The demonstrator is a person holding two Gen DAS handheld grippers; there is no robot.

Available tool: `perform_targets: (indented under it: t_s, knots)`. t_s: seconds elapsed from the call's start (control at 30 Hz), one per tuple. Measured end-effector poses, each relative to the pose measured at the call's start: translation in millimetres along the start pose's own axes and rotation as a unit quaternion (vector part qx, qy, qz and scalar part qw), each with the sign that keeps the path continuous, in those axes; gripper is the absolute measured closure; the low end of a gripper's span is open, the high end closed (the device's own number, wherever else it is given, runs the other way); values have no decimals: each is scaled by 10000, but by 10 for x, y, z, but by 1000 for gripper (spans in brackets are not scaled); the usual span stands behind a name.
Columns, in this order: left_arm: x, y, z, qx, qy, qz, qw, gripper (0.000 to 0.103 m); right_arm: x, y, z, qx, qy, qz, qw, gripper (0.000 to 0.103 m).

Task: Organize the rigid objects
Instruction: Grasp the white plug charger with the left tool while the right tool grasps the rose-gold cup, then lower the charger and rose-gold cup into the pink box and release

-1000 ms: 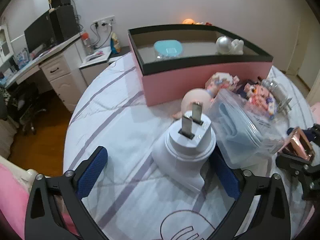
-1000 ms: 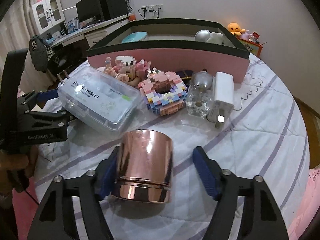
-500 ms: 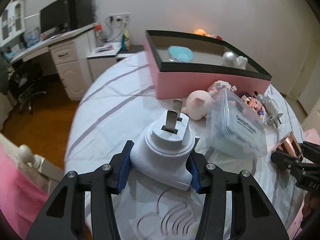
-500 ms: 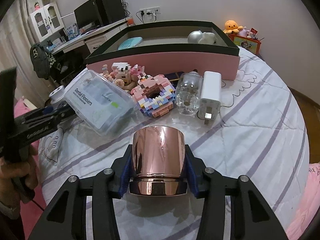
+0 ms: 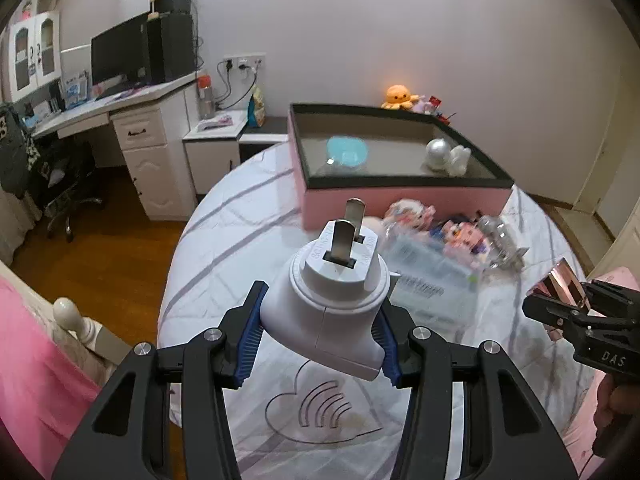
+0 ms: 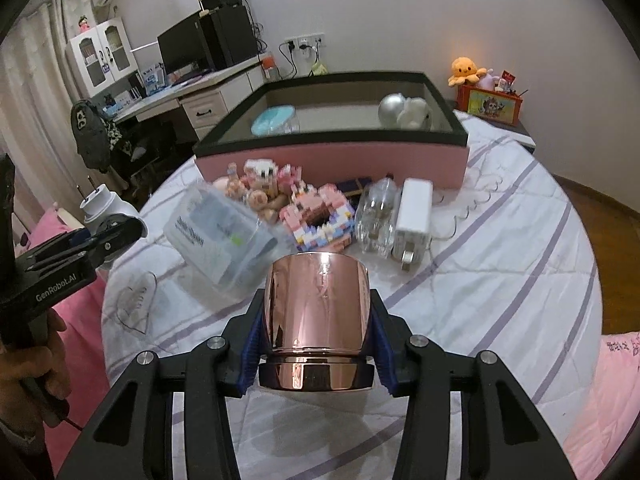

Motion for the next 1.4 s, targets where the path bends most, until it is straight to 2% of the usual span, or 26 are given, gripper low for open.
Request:
perform_targets:
  t_s: [0.17, 0.43, 0.67, 0.77, 0.9, 1.13, 1.4]
  knots:
    - [81, 223, 64, 189, -54, -83, 9998, 53, 1, 249, 105, 233, -1, 117, 9997, 56]
    - [236, 700, 36, 489, -161, -236, 9984, 53, 53, 917, 175, 697, -25, 300, 9971, 56]
    - [306, 1179, -237, 599, -335, -239, 9974, 53, 211, 1484, -85, 792, -19, 195, 9967, 56]
    - [355, 1358, -444, 538, -429, -241, 9973, 53, 267, 1654, -309, 671, -1, 146, 9976, 56]
    - [435, 1474, -794, 306, -471, -268, 9981, 53, 372, 1743, -665, 401, -17, 78, 9992, 55]
    - [560, 1457, -1313, -153, -558, -271, 9980, 53, 516, 1654, -1095, -2, -55, 21, 10000, 55]
    - [657, 1428, -1565, -404, -539, -320, 9972, 51, 518, 1644, -1230, -168, -159, 151, 9996, 55]
Point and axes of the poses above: each gripper's, at about its wrist camera, not at the fingertips, and z roughly against the way its jaws point, x to its right, y to its top, the point moved 3 cm from there along -z, roughly the way its jaws point, and after that the axes turned 1 degree about -z, right-handed, at the moved point
